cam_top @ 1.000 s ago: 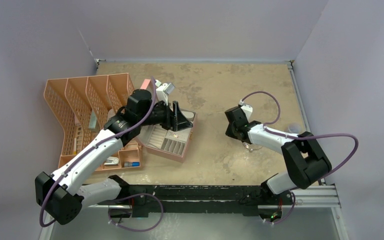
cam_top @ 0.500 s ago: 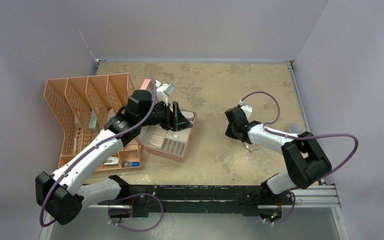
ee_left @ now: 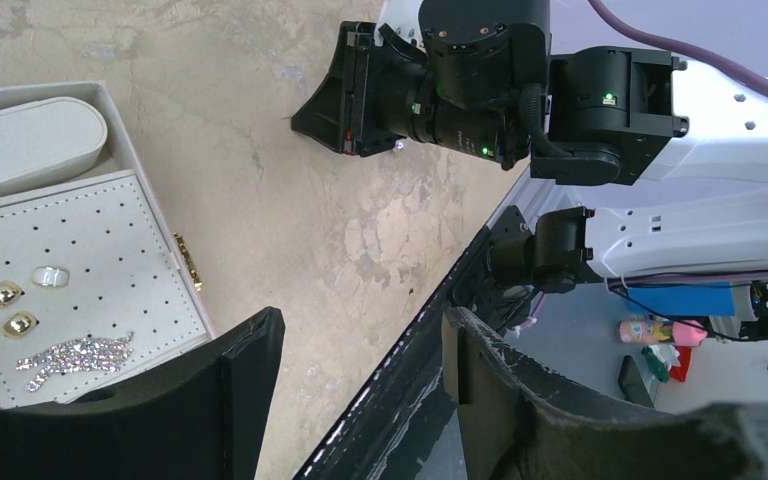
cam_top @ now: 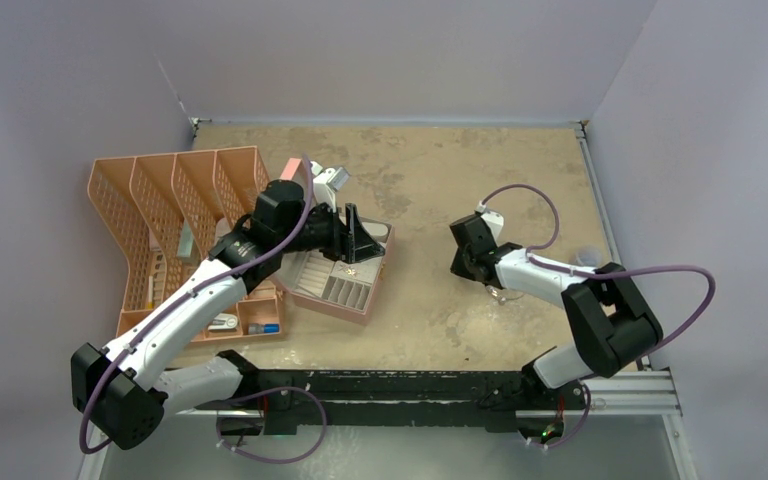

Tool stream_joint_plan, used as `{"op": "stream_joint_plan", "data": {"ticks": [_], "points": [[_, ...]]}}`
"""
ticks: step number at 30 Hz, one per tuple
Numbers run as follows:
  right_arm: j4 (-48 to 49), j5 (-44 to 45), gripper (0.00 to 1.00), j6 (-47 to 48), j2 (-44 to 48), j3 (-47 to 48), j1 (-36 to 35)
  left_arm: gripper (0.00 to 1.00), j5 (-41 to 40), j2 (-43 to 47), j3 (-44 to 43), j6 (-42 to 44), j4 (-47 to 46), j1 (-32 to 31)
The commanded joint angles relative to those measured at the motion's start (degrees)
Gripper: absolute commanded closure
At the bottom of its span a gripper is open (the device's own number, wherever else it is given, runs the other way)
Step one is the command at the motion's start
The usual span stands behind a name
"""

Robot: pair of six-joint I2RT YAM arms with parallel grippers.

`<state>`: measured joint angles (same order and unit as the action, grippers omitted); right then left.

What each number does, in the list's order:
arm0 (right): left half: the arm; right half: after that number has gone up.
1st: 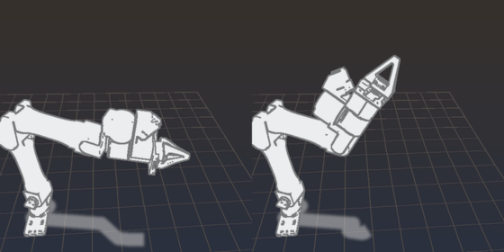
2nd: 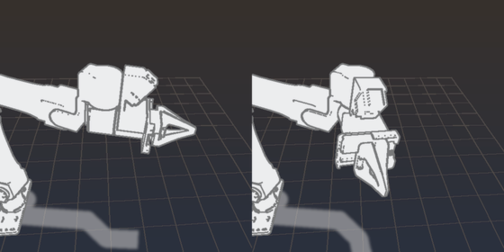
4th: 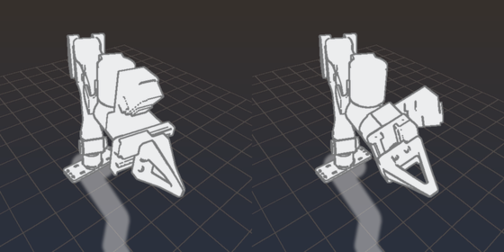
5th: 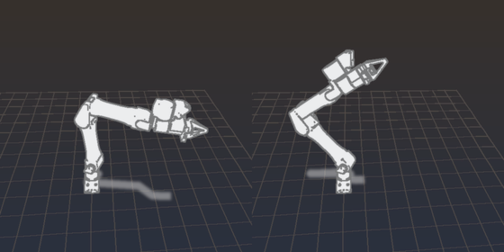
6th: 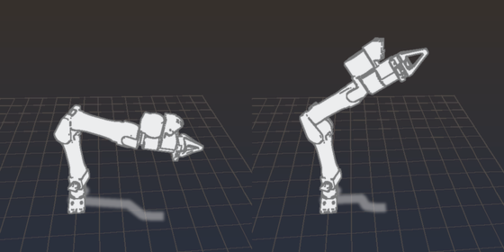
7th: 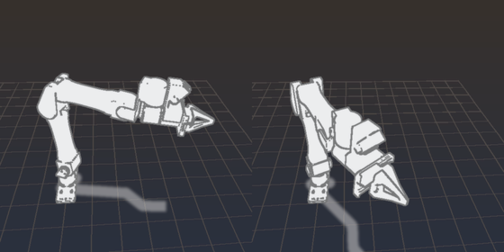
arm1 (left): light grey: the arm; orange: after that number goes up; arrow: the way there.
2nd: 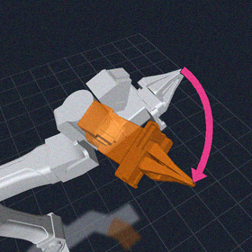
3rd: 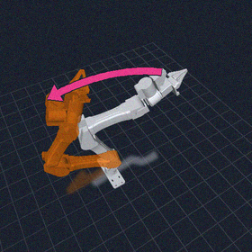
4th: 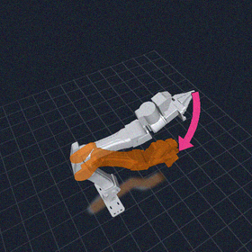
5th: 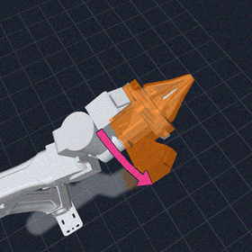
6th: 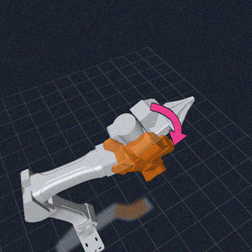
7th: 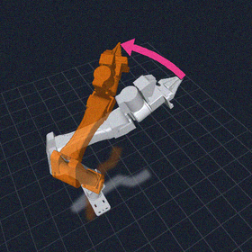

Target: Organize the mixed jewelry

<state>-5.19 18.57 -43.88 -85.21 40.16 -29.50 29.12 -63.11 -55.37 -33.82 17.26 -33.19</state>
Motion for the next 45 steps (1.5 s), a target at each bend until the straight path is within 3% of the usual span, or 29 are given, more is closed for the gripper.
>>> {"op": "stream_joint_plan", "data": {"ticks": [1, 9, 19, 29, 38, 45], "points": [[0.73, 2.65, 0.82, 0.59, -1.66, 1.06, 0.30, 0.41, -0.55, 0.97, 0.44, 0.94, -1.66, -0.36], [1.45, 2.51, 0.88, 1.49, -2.38, 1.61, 0.28, 0.41, -0.92, 1.50, 0.60, 0.72, -1.09, -0.35], [8.07, -2.08, 0.90, 3.67, 8.57, -1.54, 0.29, 0.41, 1.81, 0.05, 1.00, -3.52, -3.30, -0.33], [21.11, -18.18, 0.89, 6.44, 21.76, -4.70, -0.26, 0.41, 2.54, -5.30, 2.06, -16.74, -10.29, -0.66], [26.23, -25.24, 0.88, 6.52, 22.96, -3.03, -3.01, 0.42, 1.91, -14.76, 0.79, -23.59, -20.37, -2.32], [29.02, -27.15, 0.88, 5.59, 21.68, -3.77, -6.63, 0.55, 0.98, -18.90, 0.60, -26.13, -25.52, -2.40]]}}
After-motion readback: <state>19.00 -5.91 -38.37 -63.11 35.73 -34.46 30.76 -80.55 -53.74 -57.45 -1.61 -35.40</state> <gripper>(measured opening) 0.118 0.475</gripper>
